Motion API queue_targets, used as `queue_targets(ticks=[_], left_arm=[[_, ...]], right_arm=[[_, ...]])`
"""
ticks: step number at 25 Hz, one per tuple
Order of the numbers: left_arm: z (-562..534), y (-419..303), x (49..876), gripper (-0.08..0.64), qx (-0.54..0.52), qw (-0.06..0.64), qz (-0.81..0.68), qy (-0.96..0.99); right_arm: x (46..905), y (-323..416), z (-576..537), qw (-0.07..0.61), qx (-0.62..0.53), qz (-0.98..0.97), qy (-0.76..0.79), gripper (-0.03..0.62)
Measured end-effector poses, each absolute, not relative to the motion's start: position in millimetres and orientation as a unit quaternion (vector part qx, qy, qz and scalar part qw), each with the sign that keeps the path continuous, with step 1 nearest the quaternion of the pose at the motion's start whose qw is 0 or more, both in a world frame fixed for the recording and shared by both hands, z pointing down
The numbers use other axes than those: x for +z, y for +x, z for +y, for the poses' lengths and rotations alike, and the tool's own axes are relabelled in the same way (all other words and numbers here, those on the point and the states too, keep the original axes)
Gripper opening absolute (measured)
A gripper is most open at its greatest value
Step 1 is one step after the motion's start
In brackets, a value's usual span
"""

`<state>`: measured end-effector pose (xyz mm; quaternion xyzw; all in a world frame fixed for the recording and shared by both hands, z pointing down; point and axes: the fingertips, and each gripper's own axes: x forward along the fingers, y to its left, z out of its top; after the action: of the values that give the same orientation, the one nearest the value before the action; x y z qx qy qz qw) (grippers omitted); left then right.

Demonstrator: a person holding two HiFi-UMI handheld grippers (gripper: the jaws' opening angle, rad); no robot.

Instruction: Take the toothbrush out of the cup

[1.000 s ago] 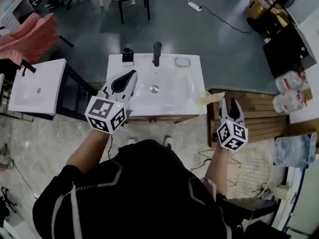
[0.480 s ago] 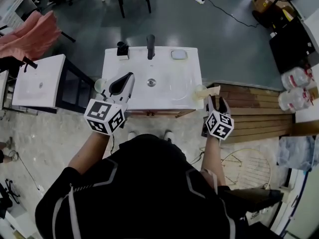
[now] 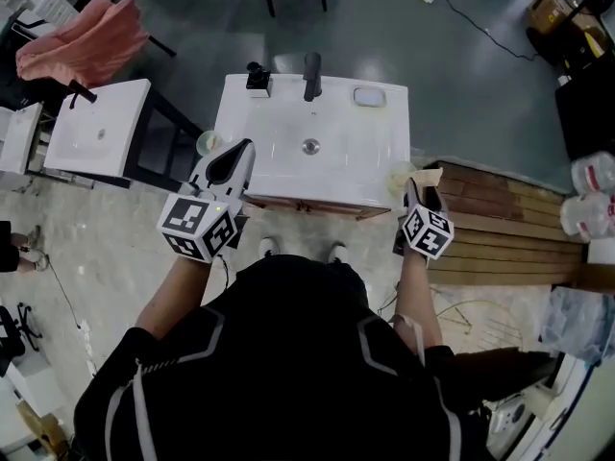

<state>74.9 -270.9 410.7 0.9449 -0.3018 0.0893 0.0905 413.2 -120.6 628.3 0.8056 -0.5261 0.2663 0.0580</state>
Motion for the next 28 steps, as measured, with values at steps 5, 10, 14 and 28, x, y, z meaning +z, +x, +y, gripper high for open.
queue_targets(ticks=[5, 10, 14, 28], left_arm=[[-266, 68, 407, 0.005, 0.091, 0.087, -0.326, 0.937], [-264, 57, 405, 0.005, 0.102, 0.068, -0.341, 0.932], [-268, 41, 404, 0.005, 0.093, 0.069, -0.358, 0.926], [-285, 18, 405, 0.005, 0.082, 0.089, -0.374, 0.919]], right_arm=[[636, 418, -132, 0.043, 0.267, -0.535, 0.8, 0.214], [634, 423, -143, 0.047, 0.258, -0.539, 0.801, 0.153], [632, 424, -145, 0.063, 0.246, -0.537, 0.805, 0.071], [603, 419, -157, 0.063, 0.226, -0.539, 0.809, 0.025]])
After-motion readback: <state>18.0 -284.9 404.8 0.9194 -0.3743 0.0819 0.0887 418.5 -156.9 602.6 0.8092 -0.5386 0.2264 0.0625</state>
